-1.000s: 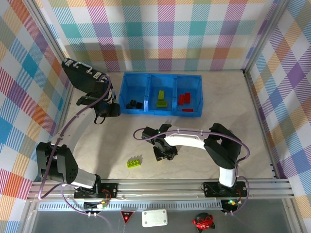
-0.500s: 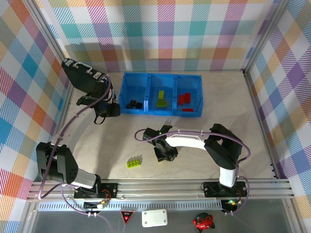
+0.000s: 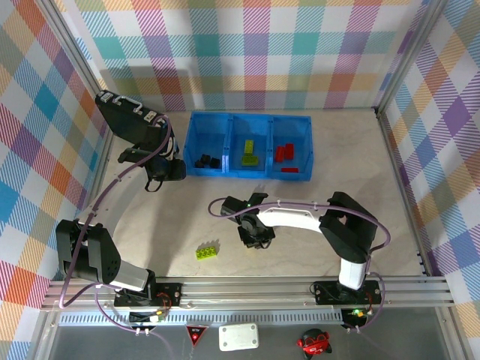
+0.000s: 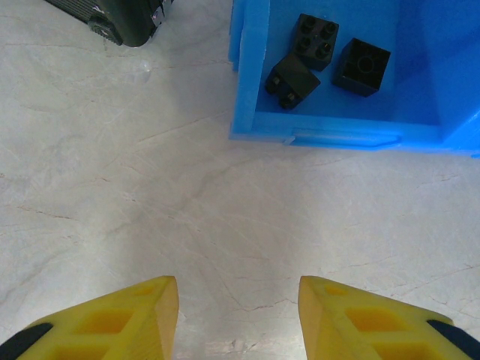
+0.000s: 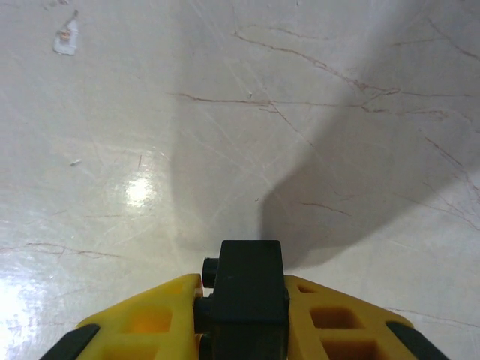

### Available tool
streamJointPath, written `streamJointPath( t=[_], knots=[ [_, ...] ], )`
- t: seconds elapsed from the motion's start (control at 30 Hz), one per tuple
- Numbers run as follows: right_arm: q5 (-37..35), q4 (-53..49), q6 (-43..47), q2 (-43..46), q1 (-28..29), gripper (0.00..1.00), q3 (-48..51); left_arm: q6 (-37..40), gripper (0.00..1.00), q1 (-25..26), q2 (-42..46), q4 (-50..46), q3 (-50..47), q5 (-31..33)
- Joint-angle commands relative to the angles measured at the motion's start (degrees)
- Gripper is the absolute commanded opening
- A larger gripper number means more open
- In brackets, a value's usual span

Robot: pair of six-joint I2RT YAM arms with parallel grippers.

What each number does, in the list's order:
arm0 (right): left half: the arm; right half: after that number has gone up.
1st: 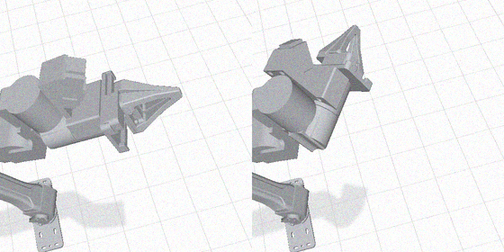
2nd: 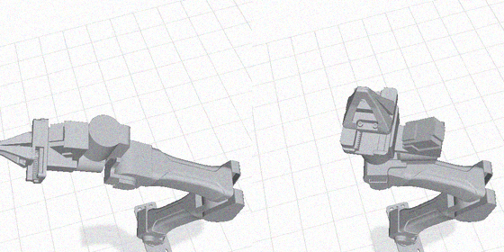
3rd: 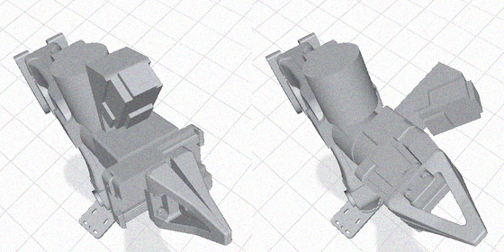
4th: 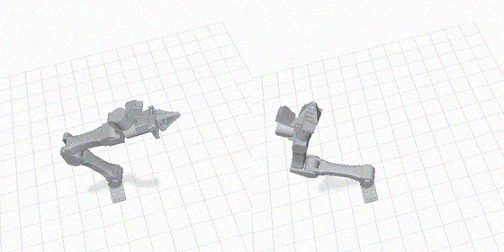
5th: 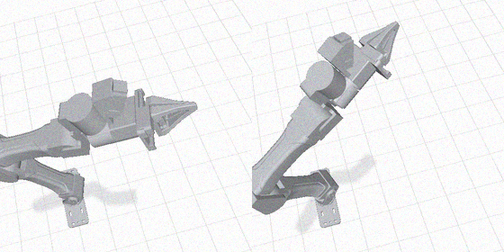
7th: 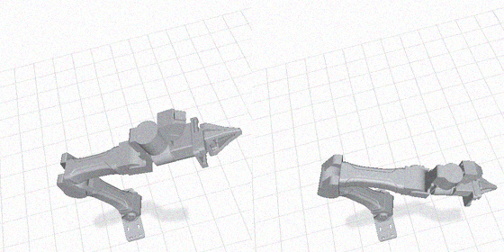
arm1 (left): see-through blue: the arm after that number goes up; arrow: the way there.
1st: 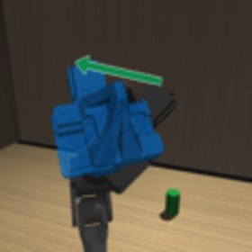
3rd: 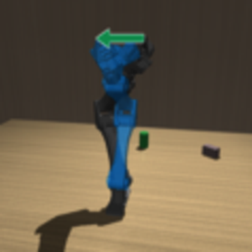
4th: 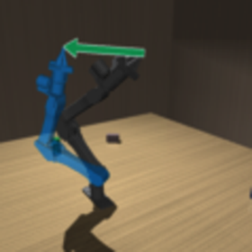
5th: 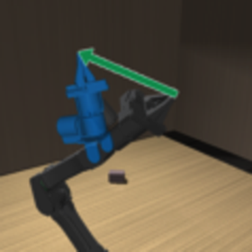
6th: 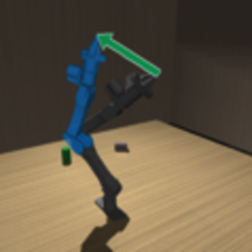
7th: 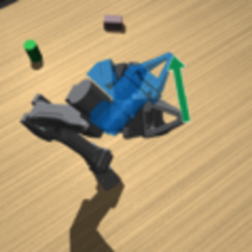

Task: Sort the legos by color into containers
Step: Pick up the lego from the bottom-center of the table.

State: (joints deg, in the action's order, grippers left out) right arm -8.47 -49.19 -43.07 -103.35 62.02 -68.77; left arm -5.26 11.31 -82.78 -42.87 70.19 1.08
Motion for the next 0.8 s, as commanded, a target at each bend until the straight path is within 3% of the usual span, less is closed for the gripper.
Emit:
streamJointPath(
  t=[0.0, 0.77],
  knots=[
    [-0.78, -1.7, 0.12, 2.32, 0.53, 0.22, -0.5, 0.51, 0.46, -0.94, -0.61, 0.77, -0.14, -0.07],
    [-0.79, 0.13, -1.55, 5.69, 0.56, 0.2, 0.61, 0.25, 0.46, -0.76, -0.1, 1.3, -0.12, -2.97]
  ],
)
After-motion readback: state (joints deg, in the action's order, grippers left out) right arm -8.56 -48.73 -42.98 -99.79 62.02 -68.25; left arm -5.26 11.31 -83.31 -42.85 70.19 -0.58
